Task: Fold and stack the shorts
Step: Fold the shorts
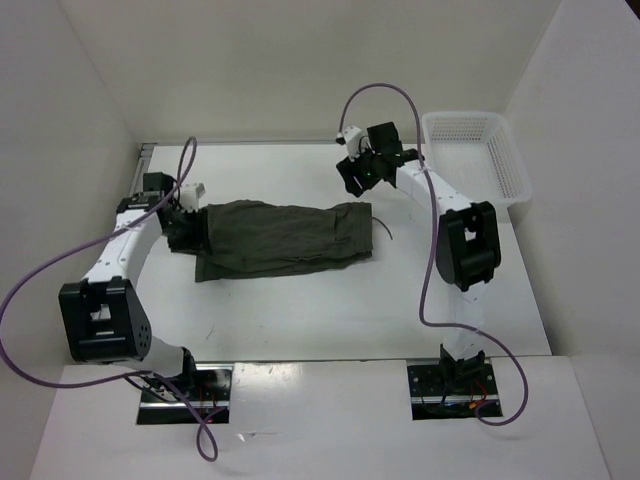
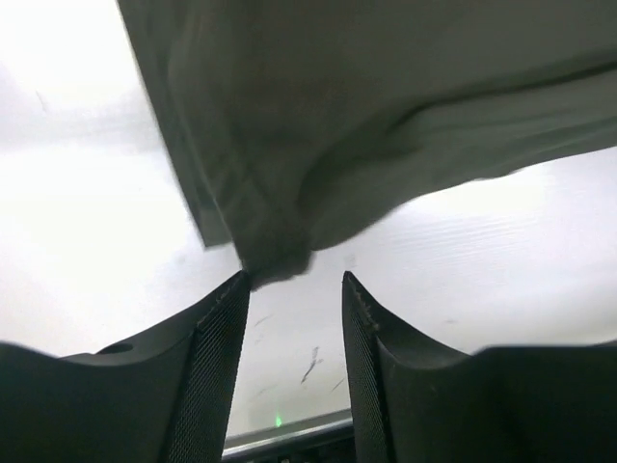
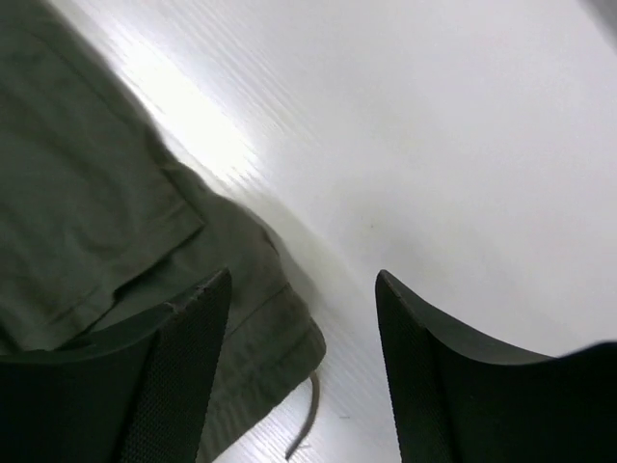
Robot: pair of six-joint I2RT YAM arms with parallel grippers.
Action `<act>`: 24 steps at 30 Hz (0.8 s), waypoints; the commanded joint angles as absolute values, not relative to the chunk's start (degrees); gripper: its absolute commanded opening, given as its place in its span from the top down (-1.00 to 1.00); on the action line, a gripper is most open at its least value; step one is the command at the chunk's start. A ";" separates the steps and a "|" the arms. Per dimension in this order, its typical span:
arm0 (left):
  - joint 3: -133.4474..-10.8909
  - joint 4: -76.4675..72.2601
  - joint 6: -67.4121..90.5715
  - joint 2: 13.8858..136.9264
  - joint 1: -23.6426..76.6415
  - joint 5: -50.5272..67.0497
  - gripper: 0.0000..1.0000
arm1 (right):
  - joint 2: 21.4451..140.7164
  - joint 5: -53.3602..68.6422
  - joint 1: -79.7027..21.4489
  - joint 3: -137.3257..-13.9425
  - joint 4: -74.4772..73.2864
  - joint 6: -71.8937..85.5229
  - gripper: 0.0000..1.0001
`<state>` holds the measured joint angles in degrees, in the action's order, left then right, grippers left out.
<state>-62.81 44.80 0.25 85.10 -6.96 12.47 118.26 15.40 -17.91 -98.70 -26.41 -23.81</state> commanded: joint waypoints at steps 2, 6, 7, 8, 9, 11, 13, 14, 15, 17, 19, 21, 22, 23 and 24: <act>-71.36 50.36 0.00 84.28 -7.73 27.23 -0.02 | 110.92 11.96 -26.00 -99.59 -30.15 -33.30 -0.31; -75.67 53.09 0.00 86.31 -7.73 31.99 -0.06 | 107.33 9.24 -33.98 -95.81 -30.94 -36.03 -0.28; -76.20 51.26 0.00 87.35 -7.73 31.99 -0.08 | 106.71 8.71 -35.41 -94.76 -30.94 -36.56 -0.16; -77.25 50.02 0.00 89.10 -7.73 31.99 -0.11 | 106.70 8.01 -36.90 -92.57 -30.94 -36.56 -0.08; -78.21 48.79 0.00 90.34 -7.73 31.99 -0.11 | 106.18 8.00 -38.31 -91.68 -30.94 -36.56 0.01; -79.88 43.00 0.00 94.45 -7.73 29.64 -0.13 | 106.17 8.52 -42.09 -90.36 -30.24 -36.56 0.31; -82.78 38.00 0.00 97.98 -6.42 27.96 -0.13 | 107.66 8.53 -45.33 -89.56 -30.23 -36.04 0.37; -83.92 36.92 0.00 102.00 -5.72 27.43 -0.13 | 107.67 8.53 -46.22 -89.56 -30.23 -36.04 0.37; -86.63 35.00 0.00 104.04 -5.71 26.64 -0.13 | 108.36 8.53 -46.84 -89.56 -29.63 -36.04 0.37; -88.85 33.58 0.00 109.32 -5.19 26.63 -0.13 | 109.07 8.53 -48.51 -89.03 -29.01 -35.51 0.37; -90.26 30.95 0.00 112.57 -4.66 26.02 -0.13 | 110.38 8.53 -49.39 -89.03 -29.00 -35.51 0.35; -90.87 29.80 0.00 114.16 -4.13 23.57 -0.13 | 111.09 8.53 -50.19 -88.51 -29.00 -36.03 0.35; -90.88 29.19 0.00 115.48 -3.61 22.60 -0.13 | 111.79 8.53 -50.71 -88.51 -29.00 -36.04 0.35; -90.88 29.18 0.00 116.01 -3.60 21.80 -0.13 | 111.80 8.53 -50.71 -88.51 -29.00 -36.04 0.32; -90.88 28.66 0.00 116.02 -3.60 20.49 -0.13 | 112.41 8.53 -51.32 -88.51 -29.00 -36.04 0.27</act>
<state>-88.36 32.40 0.25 115.68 -4.10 23.33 110.96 8.95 -49.98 -88.92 -30.04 -35.48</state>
